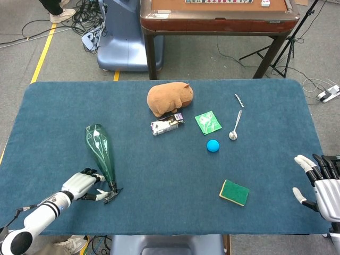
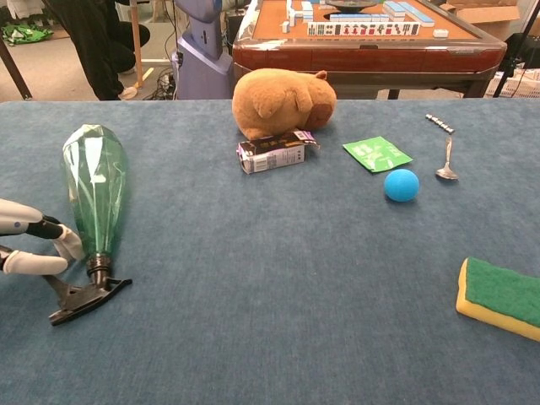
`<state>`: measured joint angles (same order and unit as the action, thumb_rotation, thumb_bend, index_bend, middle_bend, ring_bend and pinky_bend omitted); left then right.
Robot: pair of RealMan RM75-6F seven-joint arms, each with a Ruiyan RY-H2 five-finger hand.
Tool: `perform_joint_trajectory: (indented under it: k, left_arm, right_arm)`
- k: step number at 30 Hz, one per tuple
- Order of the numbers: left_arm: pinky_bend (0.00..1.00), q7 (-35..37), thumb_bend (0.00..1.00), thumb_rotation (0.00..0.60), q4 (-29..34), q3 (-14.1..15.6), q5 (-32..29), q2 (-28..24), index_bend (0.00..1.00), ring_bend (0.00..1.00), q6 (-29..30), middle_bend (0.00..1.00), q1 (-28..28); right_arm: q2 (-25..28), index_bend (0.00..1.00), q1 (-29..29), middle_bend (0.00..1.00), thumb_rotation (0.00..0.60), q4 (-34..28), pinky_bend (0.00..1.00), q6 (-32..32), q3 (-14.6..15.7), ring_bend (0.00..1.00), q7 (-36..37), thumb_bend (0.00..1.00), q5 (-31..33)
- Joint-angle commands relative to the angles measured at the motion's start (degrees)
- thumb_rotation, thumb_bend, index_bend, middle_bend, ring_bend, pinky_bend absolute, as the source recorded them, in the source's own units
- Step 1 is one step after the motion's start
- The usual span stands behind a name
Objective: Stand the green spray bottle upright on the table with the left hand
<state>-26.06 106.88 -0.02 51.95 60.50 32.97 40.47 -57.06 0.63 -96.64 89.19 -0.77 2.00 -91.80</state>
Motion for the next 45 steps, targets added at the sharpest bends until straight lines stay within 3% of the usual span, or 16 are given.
perform_joint_trajectory:
  k: [1,13,23,29,31,32,33,35,36,39,45]
  left_arm:
    - [0.00,5.7,0.28,0.056,0.0,-1.9,1.3,0.3,0.16,0.00,-3.6,0.19,1.8]
    - [0.00,19.8,0.28,0.040,-4.1,-6.4,2.7,4.1,0.13,0.00,-11.4,0.19,6.3]
    - [0.00,24.6,0.28,0.043,-7.1,-7.7,4.0,6.8,0.12,0.00,-7.8,0.15,7.4]
    - [0.00,26.4,0.28,0.053,-5.8,-7.3,6.9,5.3,0.12,0.00,-4.9,0.15,5.9]
    - [0.00,26.6,0.28,0.103,-4.4,-7.4,9.8,4.2,0.12,0.00,-1.7,0.15,4.4]
    - [0.00,26.5,0.28,0.192,-4.0,-7.4,11.3,3.9,0.13,0.00,0.0,0.15,3.6]
    - [0.00,26.3,0.28,0.337,-3.8,-7.4,12.9,3.6,0.13,0.00,1.8,0.15,2.9]
    - [0.00,24.9,0.28,0.556,-4.4,-7.3,17.0,4.1,0.14,0.00,7.2,0.15,1.1]
    - [0.00,24.0,0.28,0.600,-5.1,-7.2,18.6,4.7,0.14,0.00,9.6,0.15,0.5]
    - [0.00,21.3,0.28,0.600,-7.5,-6.9,22.4,7.0,0.15,0.00,14.7,0.15,-0.5]
    - [0.00,12.3,0.28,0.600,-13.2,-6.5,24.6,11.6,0.14,0.00,16.5,0.15,1.6]
  right_arm:
    - [0.0,0.17,0.0,0.19,0.600,0.1,0.02,0.0,0.0,0.04,0.1,0.29,0.0]
    - [0.2,0.17,-0.5,0.19,0.600,0.4,0.02,0.6,-0.1,0.04,0.4,0.29,0.3]
    - [0.3,0.17,-0.8,0.19,0.600,0.3,0.02,0.9,-0.2,0.04,0.3,0.29,0.4]
    - [0.2,0.17,-0.6,0.19,0.600,0.4,0.02,0.8,-0.3,0.04,0.4,0.29,0.2]
    - [0.2,0.17,-0.7,0.19,0.600,0.5,0.02,0.8,-0.2,0.04,0.5,0.29,0.3]
    - [0.2,0.17,-0.7,0.19,0.600,0.5,0.02,0.7,-0.2,0.04,0.5,0.29,0.3]
    - [0.2,0.17,-0.7,0.19,0.600,0.5,0.02,0.7,-0.2,0.04,0.5,0.29,0.3]
    - [0.2,0.17,-0.6,0.19,0.600,0.5,0.02,0.7,-0.2,0.04,0.6,0.29,0.2]
    - [0.1,0.17,-0.6,0.19,0.600,0.6,0.02,0.6,-0.2,0.04,0.6,0.29,0.1]
    - [0.1,0.17,-0.5,0.19,0.600,0.5,0.02,0.6,-0.2,0.04,0.6,0.29,-0.1]
    - [0.2,0.17,-0.5,0.19,0.600,0.1,0.02,0.7,-0.1,0.04,0.1,0.29,-0.5]
